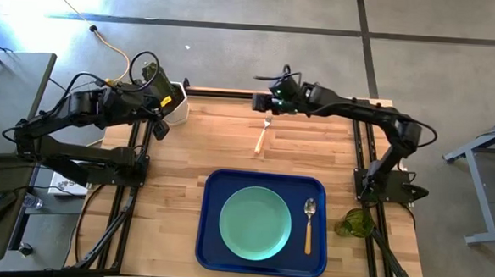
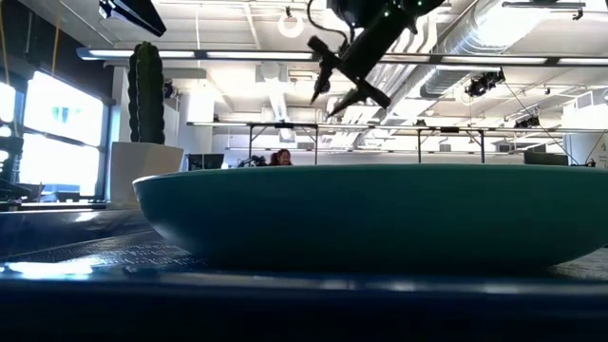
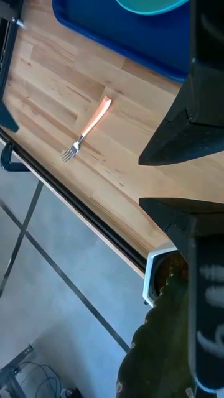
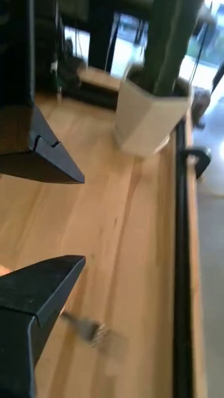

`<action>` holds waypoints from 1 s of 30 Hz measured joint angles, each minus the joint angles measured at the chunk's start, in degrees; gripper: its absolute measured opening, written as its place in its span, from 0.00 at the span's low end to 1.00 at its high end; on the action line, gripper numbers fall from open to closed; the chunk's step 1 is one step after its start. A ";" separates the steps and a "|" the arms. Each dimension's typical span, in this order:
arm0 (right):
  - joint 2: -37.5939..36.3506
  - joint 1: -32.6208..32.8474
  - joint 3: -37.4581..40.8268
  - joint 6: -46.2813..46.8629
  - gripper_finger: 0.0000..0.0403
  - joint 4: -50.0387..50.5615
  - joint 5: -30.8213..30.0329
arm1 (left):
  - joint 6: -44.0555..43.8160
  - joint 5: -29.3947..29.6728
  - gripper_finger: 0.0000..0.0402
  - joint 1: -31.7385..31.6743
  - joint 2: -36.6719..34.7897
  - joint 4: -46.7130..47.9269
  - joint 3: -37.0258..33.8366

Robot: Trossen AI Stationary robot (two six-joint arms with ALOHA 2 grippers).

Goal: Pick and place plate/cup/fork/spoon on tray
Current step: Put the light orange fork on the blue tray to the right of the green plate

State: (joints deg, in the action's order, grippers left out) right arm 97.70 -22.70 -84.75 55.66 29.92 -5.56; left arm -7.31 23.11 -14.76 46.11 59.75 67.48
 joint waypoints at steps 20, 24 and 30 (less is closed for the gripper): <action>10.90 1.89 0.02 7.47 0.47 8.80 -0.44 | -1.07 0.00 0.21 0.00 0.00 -0.02 0.00; 13.52 2.17 0.04 7.55 0.47 8.86 -0.47 | -1.06 0.00 0.21 0.00 0.00 0.00 0.00; 16.76 2.19 0.04 8.87 0.47 8.37 -2.37 | -1.51 0.00 0.21 0.00 0.00 0.00 0.00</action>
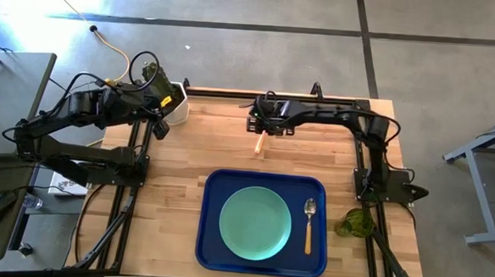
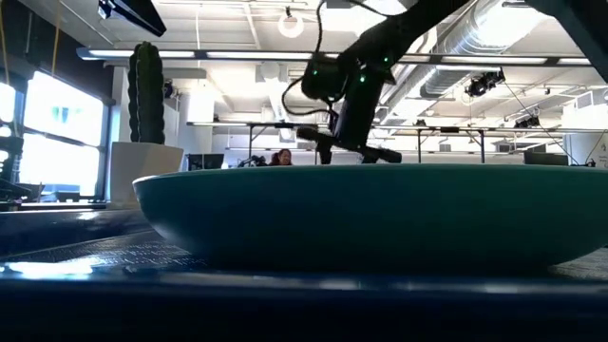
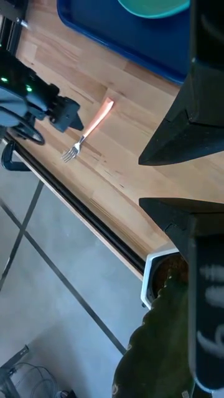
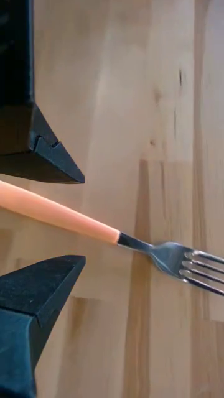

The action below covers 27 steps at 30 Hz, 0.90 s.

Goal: Pick and place plate/cup/fork/spoon on tray
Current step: Put the light orange fork on the blue tray to the right of the green plate

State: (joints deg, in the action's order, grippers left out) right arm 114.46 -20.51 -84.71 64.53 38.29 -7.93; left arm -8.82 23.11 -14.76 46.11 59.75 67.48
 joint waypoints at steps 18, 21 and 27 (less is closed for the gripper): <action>7.06 -0.02 0.02 2.13 0.41 -2.69 -5.72 | -0.65 0.02 0.21 0.02 0.00 0.01 -0.02; 7.81 0.01 -0.10 2.00 0.37 -2.70 -6.17 | -1.30 0.02 0.21 0.02 0.00 0.01 -0.01; 8.56 0.04 -0.20 1.12 0.32 -2.31 -6.40 | -1.50 0.02 0.21 0.02 0.00 0.02 -0.02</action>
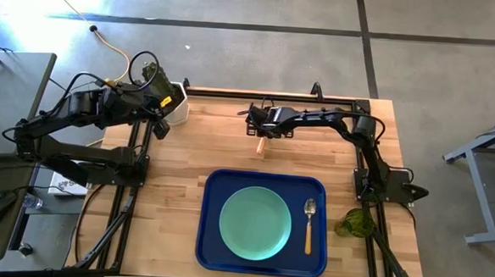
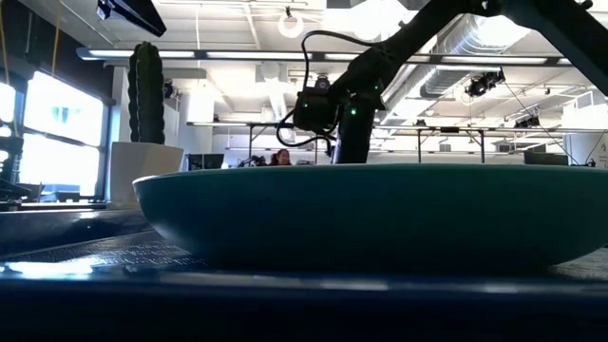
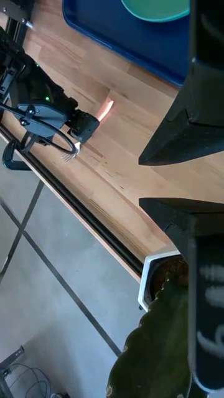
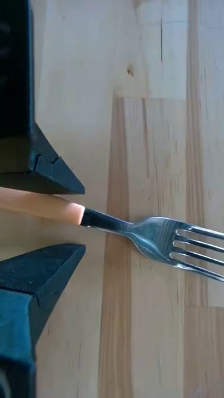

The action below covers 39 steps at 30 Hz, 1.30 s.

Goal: Pick and place plate/cup/fork/spoon on tray
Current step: Put the light orange fork on the blue tray to the right of the green plate

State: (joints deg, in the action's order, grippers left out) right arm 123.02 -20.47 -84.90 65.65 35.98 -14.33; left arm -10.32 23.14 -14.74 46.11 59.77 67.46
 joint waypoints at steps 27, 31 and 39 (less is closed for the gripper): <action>-3.15 0.27 0.50 -6.73 0.05 1.58 2.00 | 0.01 -0.02 0.21 0.00 0.00 0.02 0.02; -3.87 0.65 0.44 -7.08 0.04 1.20 1.92 | 0.01 -0.02 0.21 -0.02 0.00 0.04 0.00; -5.51 2.71 0.39 -6.67 0.04 -0.34 1.08 | 0.00 -0.02 0.21 -0.02 0.02 0.14 0.00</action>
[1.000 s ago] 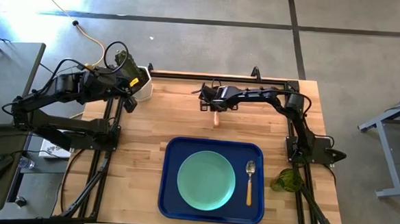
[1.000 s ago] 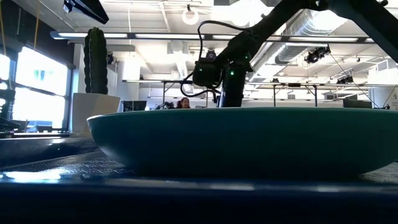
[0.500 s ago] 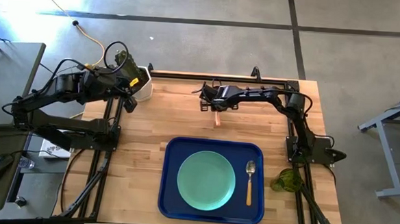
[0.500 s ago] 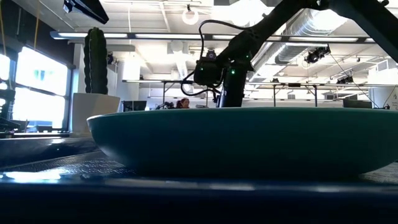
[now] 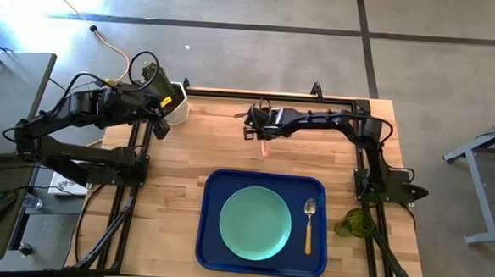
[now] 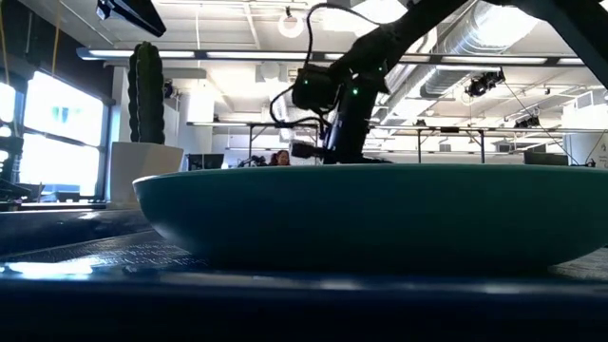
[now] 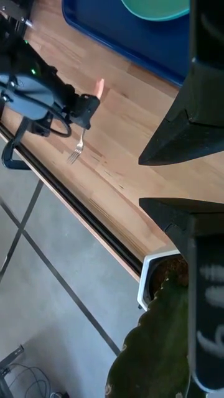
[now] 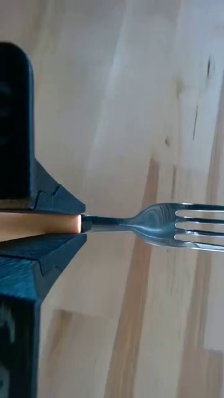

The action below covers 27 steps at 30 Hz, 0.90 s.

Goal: Pick and place plate/cup/fork/spoon on tray
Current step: Put the light orange fork on the blue tray to the right of the green plate

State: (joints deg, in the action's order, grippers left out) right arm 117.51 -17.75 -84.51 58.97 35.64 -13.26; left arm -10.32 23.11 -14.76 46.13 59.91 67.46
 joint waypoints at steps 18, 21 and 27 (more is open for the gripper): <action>-12.93 6.01 -0.17 5.57 0.04 2.67 -3.09 | -0.06 -0.38 0.21 0.02 0.00 0.07 0.00; -14.93 7.50 -0.17 7.47 0.04 3.28 -3.02 | -0.06 -0.38 0.21 0.02 0.00 0.14 0.00; -18.53 11.02 -0.17 10.41 0.04 4.18 -2.72 | -0.03 -0.42 0.21 0.00 0.00 0.22 0.00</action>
State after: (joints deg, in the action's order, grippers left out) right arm 98.98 -6.73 -84.68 69.39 39.82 -15.98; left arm -10.35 22.70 -14.76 46.13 60.13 67.46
